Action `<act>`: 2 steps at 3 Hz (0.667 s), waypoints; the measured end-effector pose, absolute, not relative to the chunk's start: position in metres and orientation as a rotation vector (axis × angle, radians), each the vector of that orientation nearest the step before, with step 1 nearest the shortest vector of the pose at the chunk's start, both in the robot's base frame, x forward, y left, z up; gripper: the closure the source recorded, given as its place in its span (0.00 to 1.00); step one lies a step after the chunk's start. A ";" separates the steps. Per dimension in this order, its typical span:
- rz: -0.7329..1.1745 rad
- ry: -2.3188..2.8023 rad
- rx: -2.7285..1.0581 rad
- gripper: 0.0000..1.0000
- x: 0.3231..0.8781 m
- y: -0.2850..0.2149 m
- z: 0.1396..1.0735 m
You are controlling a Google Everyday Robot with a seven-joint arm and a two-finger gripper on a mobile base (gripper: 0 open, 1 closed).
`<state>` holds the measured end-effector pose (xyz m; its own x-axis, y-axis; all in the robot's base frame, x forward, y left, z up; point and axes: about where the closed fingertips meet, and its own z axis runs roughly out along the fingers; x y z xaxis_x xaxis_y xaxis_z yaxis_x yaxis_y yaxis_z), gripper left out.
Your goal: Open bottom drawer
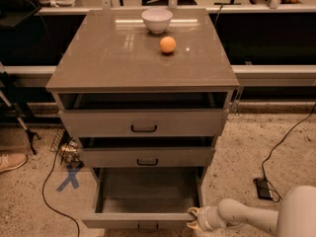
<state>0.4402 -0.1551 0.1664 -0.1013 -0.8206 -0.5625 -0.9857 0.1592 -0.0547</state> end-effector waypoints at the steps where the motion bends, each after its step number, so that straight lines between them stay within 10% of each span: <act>1: 0.468 1.975 -1.710 0.94 0.440 -0.155 0.169; 2: 0.460 1.985 -1.671 1.00 0.429 -0.163 0.172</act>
Offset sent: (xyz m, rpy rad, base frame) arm -0.0264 -0.0262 0.0132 0.0268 -0.0293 -0.0847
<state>0.4294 -0.1633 0.1719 -0.1209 -0.8107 -0.5728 -0.9800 0.1895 -0.0614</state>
